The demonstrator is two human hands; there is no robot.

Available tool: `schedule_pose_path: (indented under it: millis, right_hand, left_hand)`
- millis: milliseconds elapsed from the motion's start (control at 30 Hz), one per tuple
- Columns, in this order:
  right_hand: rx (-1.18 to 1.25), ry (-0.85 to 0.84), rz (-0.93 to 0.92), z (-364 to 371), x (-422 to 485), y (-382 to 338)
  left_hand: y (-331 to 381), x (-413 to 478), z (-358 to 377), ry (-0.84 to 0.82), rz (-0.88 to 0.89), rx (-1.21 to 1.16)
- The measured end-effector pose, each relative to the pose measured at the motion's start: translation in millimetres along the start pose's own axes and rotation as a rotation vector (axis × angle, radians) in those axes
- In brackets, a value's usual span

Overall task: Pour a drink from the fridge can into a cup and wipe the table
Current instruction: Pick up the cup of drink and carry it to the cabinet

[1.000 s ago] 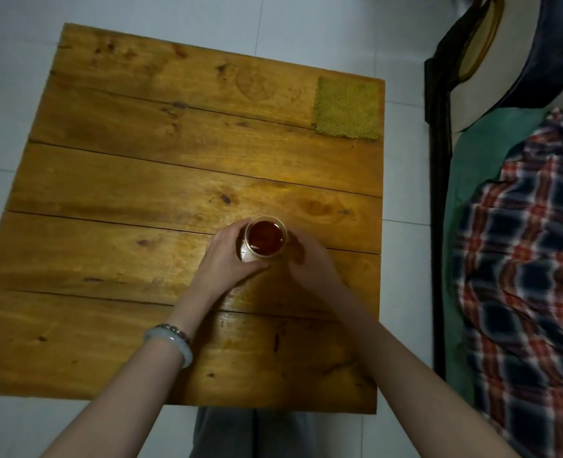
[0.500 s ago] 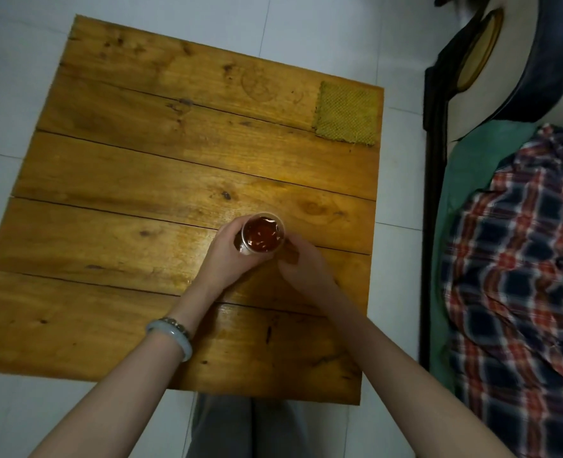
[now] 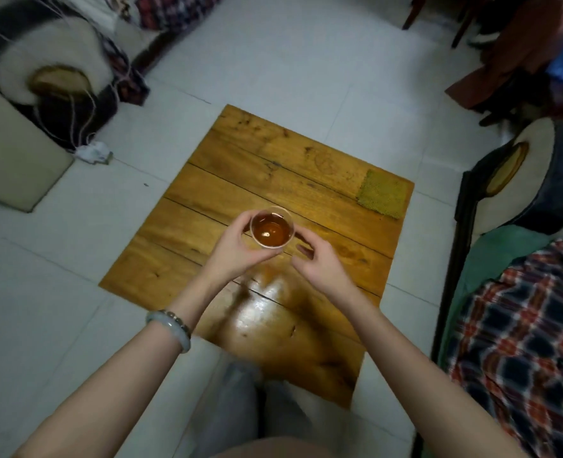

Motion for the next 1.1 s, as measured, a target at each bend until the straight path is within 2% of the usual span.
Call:
schedule_pose_path:
  millis: [200,467,733,1100]
  right_hand:
    - [0.005,-0.196,-0.136,45.6,-8.9,-78.2]
    - [-0.057,-0.474,-0.249,133.4,-17.5,-154.0]
    - [-0.097,-0.735,-0.328,275.8,-29.5,-222.3]
    - [-0.04,-0.85,-0.319,491.9,-28.8,-304.6]
  left_hand:
    - [36.8,-48.2,-80.2,0.157,0.023,0.031]
    - [37.9,-128.4,-178.2,0.35,-0.059,0.049]
    - [7.7,-238.9,-294.6,0.615,-0.13,0.042]
    - [-56.7,-357.8,-474.9,0.76,-0.19,0.024]
Point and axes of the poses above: each hand's wrist, its own x-axis towards the middle knuckle, its own z-axis out of the palm, y = z × x, the point moved 9 cm from there along x, towards the middle knuckle, and after that the axes turned 3 degrees about -y, right-handed, at the moved point
